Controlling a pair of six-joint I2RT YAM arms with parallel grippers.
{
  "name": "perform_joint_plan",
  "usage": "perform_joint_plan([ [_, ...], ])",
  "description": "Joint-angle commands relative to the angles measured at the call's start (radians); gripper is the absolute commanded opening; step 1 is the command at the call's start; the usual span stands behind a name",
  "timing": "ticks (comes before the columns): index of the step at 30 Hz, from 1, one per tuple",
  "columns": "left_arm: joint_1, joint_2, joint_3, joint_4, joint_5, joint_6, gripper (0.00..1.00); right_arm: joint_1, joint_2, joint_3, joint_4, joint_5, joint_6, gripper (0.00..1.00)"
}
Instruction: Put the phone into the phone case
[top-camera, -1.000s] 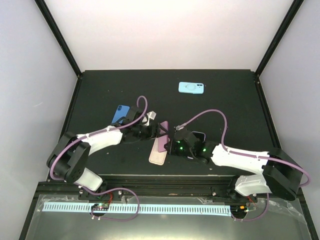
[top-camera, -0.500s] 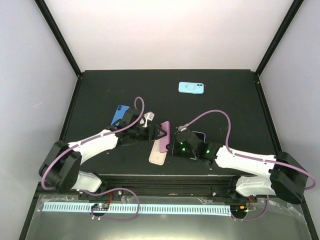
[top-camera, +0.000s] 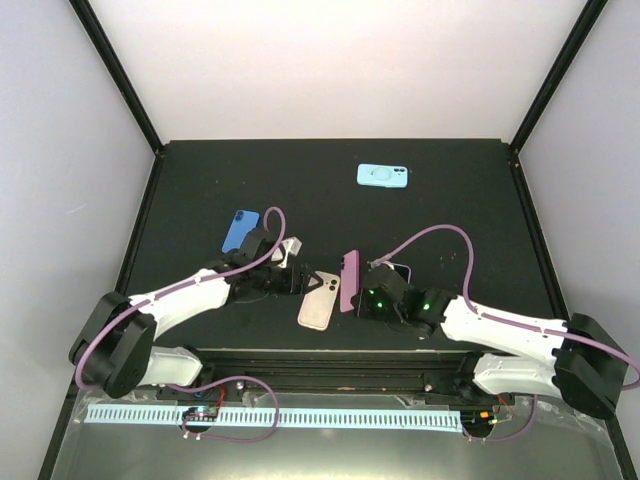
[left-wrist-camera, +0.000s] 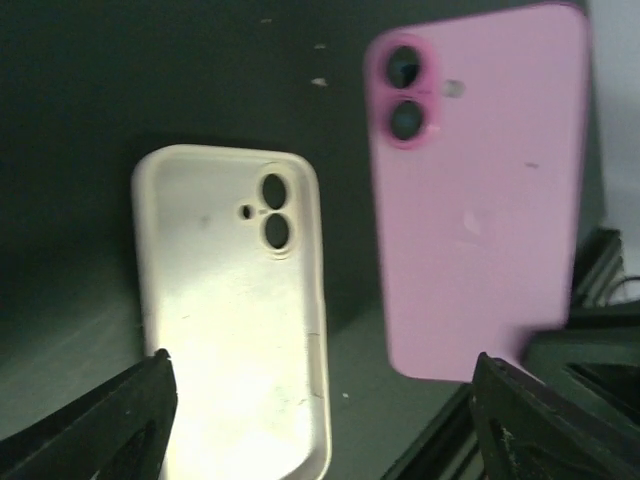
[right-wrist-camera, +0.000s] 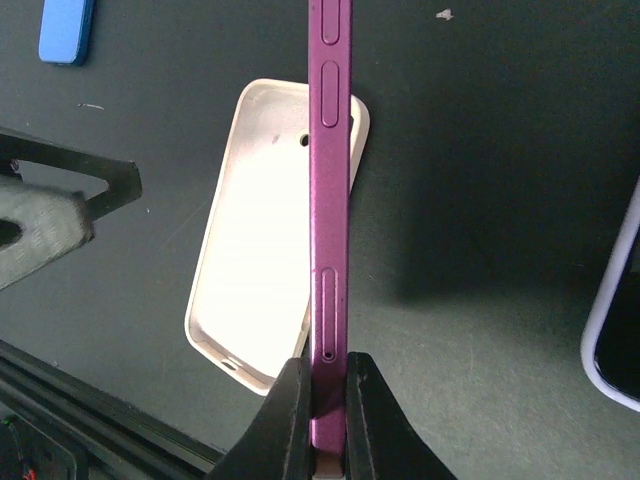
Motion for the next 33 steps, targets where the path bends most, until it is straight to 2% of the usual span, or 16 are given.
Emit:
perform_joint_plan([
  [1, 0.004, 0.017, 0.000, -0.076, -0.137, 0.055, 0.78, -0.006, -0.054, 0.042, -0.046, 0.036, -0.030, 0.01],
  [5, 0.001, 0.063, -0.028, -0.046, -0.136, 0.054, 0.71, -0.006, -0.078, 0.057, -0.093, 0.014, -0.041, 0.01],
  [10, -0.014, 0.128, -0.074, 0.064, -0.051, 0.010, 0.64, -0.006, -0.062, 0.090, -0.179, -0.004, -0.048, 0.01],
  [23, -0.143, 0.178, -0.172, 0.421, 0.088, -0.277, 0.45, -0.001, -0.031, 0.143, -0.243, -0.065, -0.085, 0.01],
  [28, -0.137, 0.186, -0.155, 0.365, 0.033, -0.237, 0.42, 0.012, 0.024, 0.170, -0.226, -0.074, -0.157, 0.01],
  [33, -0.114, 0.182, -0.172, 0.381, 0.029, -0.233, 0.40, 0.024, 0.104, 0.212, -0.265, -0.049, -0.183, 0.01],
])
